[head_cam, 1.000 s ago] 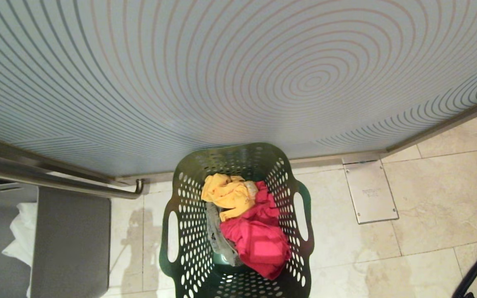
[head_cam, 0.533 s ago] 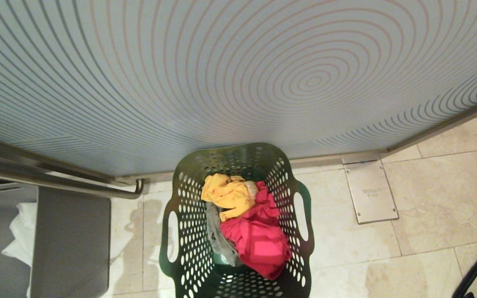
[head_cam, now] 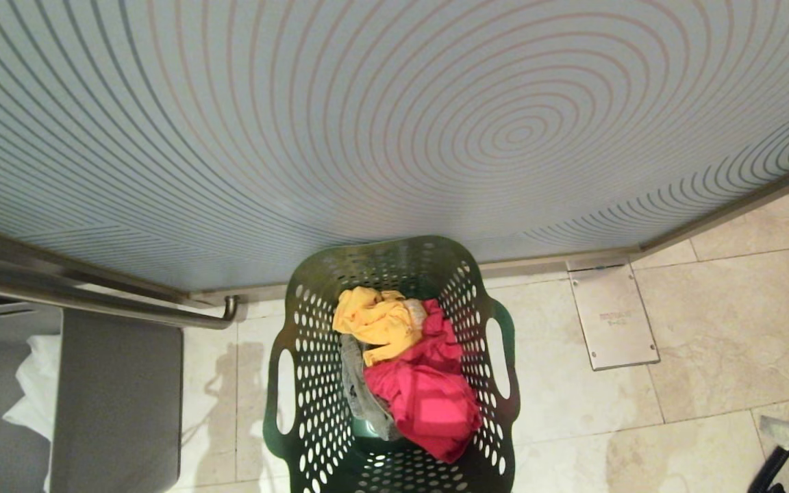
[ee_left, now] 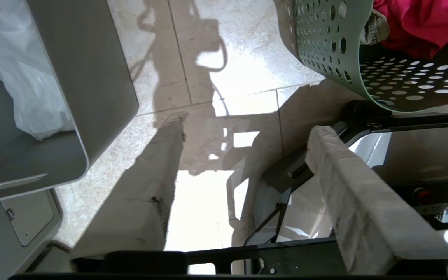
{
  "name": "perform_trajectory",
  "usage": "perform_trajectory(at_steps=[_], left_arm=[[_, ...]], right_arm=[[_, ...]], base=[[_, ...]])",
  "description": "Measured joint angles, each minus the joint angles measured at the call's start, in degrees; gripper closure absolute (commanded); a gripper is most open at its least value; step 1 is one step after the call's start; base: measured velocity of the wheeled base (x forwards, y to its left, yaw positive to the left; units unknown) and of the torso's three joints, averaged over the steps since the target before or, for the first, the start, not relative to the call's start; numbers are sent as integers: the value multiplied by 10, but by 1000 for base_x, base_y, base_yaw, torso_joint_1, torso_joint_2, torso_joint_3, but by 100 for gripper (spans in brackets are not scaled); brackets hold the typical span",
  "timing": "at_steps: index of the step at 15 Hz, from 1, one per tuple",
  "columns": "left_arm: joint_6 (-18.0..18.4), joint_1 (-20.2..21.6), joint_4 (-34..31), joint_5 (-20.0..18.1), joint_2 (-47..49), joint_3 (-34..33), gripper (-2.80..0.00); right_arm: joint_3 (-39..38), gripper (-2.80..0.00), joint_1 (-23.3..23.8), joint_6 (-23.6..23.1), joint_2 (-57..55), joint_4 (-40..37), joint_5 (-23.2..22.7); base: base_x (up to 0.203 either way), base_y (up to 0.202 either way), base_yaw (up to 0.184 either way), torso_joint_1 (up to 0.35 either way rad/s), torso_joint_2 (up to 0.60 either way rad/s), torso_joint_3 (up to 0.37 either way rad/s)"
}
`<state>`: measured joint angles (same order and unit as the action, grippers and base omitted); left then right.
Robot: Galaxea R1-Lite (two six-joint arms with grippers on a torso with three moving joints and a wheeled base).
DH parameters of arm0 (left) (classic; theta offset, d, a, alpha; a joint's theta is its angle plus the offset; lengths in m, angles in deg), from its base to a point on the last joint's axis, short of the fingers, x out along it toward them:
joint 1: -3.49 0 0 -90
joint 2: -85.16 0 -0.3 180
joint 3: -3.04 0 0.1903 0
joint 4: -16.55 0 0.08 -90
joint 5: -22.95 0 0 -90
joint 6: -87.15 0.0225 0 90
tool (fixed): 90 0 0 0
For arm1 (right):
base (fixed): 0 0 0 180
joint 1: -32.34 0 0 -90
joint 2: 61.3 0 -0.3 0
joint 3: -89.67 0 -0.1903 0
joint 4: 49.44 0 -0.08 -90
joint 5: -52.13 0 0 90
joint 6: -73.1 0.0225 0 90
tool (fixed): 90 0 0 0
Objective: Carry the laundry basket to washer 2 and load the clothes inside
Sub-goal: Pick up the clothes basket and put it beside the washing machine
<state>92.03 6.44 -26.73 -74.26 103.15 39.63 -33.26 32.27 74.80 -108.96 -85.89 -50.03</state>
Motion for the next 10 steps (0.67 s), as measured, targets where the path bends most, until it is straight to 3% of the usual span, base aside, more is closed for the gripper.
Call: perform_trajectory(at_steps=[3, 7, 10], left_arm=[[2, 7, 4, -32, -4, 0, -280], [1, 15, 13, -33, 34, 43, -280], [-3, 15, 66, -34, 117, 85, -280]], right_arm=[[-12, -280, 0, -1, -44, 22, -3], [-11, -280, -12, -4, -93, 70, -2], [-8, -280, -14, -6, -119, 88, -2]], base=[[0, 0, 0, 0, 0, 0], [0, 0, 0, 0, 0, 0], [0, 0, 0, 0, 0, 0]])
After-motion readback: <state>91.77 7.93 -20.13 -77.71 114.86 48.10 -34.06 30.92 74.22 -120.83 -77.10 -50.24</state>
